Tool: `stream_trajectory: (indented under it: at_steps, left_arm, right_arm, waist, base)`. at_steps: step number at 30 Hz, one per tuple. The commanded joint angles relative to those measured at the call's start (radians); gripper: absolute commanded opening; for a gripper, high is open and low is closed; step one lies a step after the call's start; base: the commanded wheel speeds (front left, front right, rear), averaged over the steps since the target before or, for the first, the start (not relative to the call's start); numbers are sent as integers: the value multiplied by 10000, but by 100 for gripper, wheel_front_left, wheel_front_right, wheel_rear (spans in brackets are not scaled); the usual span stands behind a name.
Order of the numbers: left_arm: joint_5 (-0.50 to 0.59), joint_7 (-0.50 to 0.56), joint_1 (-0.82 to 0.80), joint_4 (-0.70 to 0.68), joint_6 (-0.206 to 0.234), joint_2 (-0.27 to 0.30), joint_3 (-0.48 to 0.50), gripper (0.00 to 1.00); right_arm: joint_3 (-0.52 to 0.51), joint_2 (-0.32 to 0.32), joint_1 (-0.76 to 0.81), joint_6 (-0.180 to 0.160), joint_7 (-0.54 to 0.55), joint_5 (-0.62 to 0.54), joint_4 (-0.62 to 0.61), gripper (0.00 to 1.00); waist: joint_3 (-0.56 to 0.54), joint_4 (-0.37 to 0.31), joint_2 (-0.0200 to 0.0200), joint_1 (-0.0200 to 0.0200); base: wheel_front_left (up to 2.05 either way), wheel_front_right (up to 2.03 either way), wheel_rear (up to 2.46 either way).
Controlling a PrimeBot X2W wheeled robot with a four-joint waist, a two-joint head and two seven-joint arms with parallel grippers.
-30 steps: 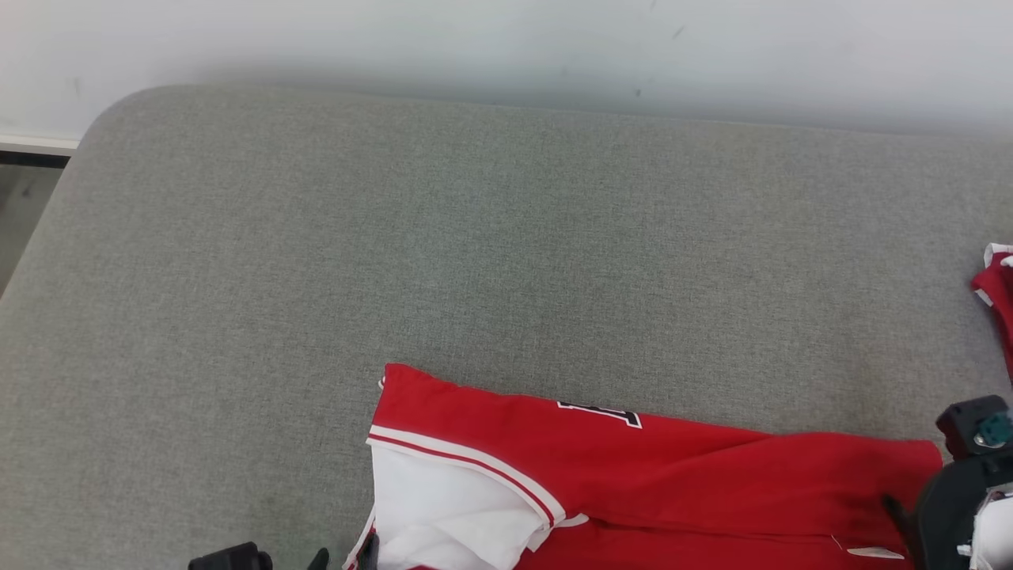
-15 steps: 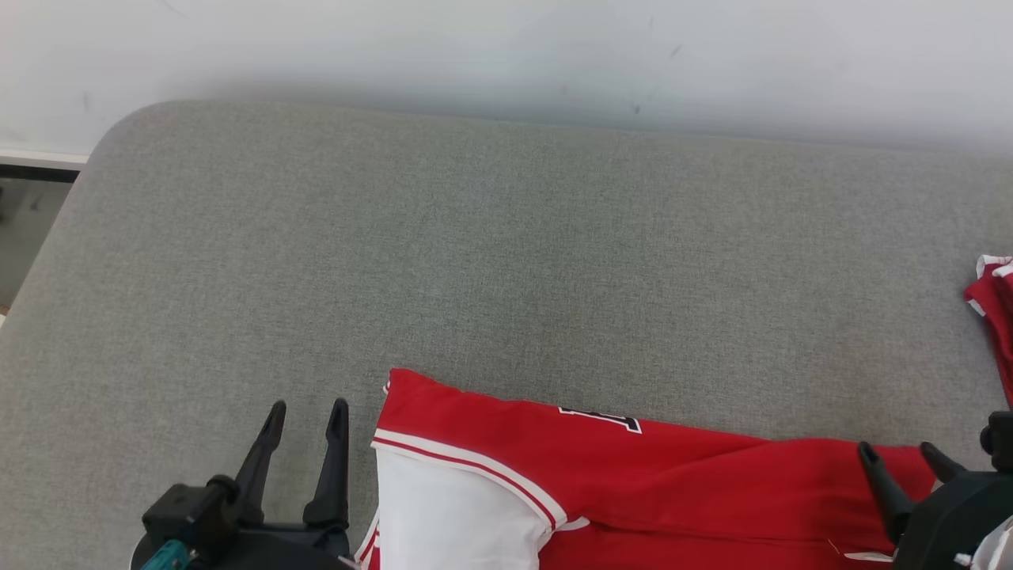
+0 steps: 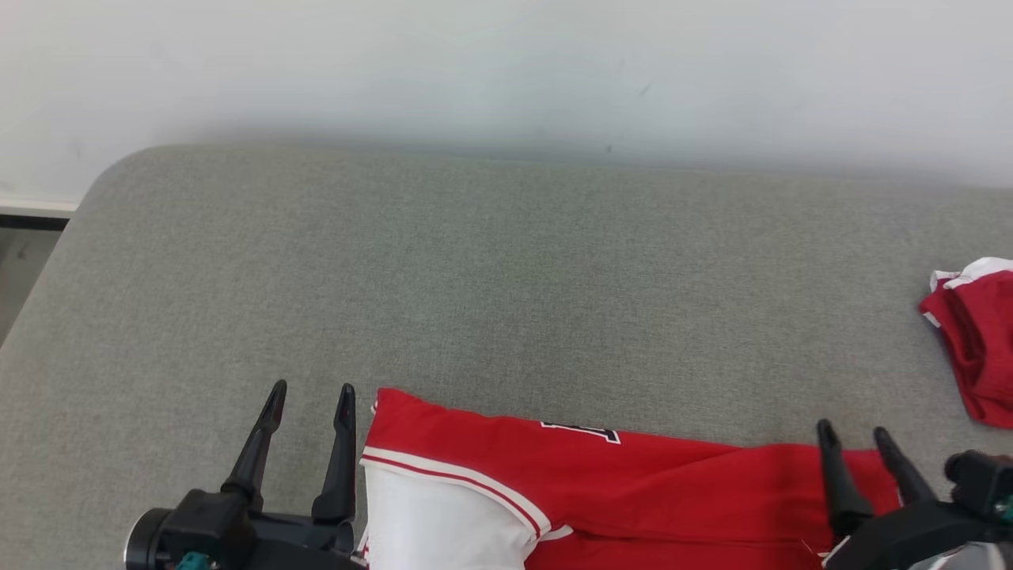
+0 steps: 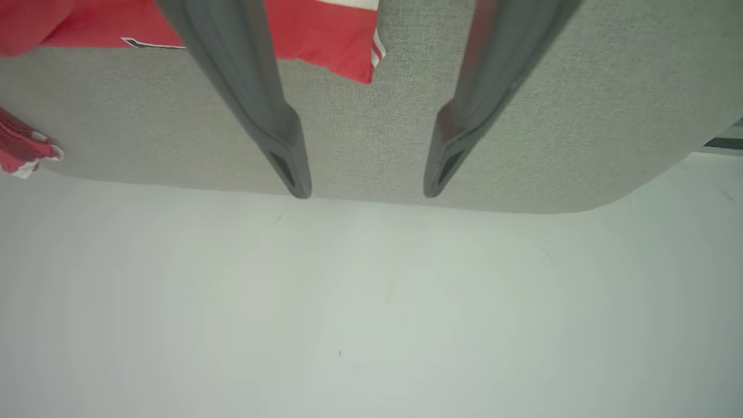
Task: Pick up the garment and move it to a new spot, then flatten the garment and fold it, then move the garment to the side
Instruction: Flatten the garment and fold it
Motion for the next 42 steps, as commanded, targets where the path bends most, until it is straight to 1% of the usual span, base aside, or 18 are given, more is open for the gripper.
stream_trajectory:
  at_steps: [1,6,8,10,13,14,19,21,23,30,35,37,42]
  left_arm:
    - [190,-30,113,-20,-82,-59,141,100]
    - [484,-31,494,146,-357,-268,644,100]
    - [541,-31,529,220,-474,-396,766,100]
    - [632,-32,569,307,-584,-517,848,100]
    - [714,-32,555,429,-733,-709,959,100]
    - [714,-32,555,429,-733,-709,959,100]
    - [824,-32,490,557,-960,-986,1129,100]
    - [870,-32,440,613,-1058,-1076,1185,100]
    - [935,-32,369,646,-1137,-1173,1231,100]
    - [1083,-33,240,727,-1384,-1411,1404,100]
    - [1148,-33,186,822,-1540,-1536,1522,100]
    - [1199,-33,134,893,-1639,-1604,1532,100]
    - [1286,-33,111,946,-1738,-1685,1614,100]
  right_arm:
    - [128,28,-81,-22,-329,-14,247,100]
    - [365,22,-233,-21,-1243,-187,950,100]
    - [360,22,-312,-21,-1407,-168,1092,100]
    - [324,22,-289,-22,-1312,-171,1224,100]
    - [132,25,-146,-22,-787,-274,1260,100]
    - [132,25,-146,-22,-787,-274,1260,100]
    - [-700,29,68,-21,801,-688,997,100]
    - [-1128,26,106,-22,1464,-603,843,100]
    - [-1292,32,169,-22,2108,-578,654,100]
    - [-1553,23,455,-21,3685,-475,44,100]
    - [-1609,22,623,-21,4264,-461,-69,100]
    - [-1670,31,733,-23,4497,-451,103,100]
    - [-1718,28,498,-23,4331,-800,321,100]
  waist:
    - [-191,-205,0,0]
    - [-313,-391,0,0]
    - [-313,-447,0,0]
    - [-282,-479,0,0]
    - [-197,-490,0,0]
    - [-197,-490,0,0]
    - [22,-495,0,0]
    - [112,-485,0,0]
    - [213,-457,0,0]
    - [517,-379,0,0]
    - [611,-339,0,0]
    - [648,-282,0,0]
    - [715,-236,0,0]
  base:
    - [0,0,0]
    - [0,0,0]
    - [0,0,0]
    - [0,0,0]
    - [0,0,0]
    - [0,0,0]
    - [0,0,0]
    - [0,0,0]
    - [0,0,0]
    - [0,0,0]
    - [0,0,0]
    - [0,0,0]
    - [0,0,0]
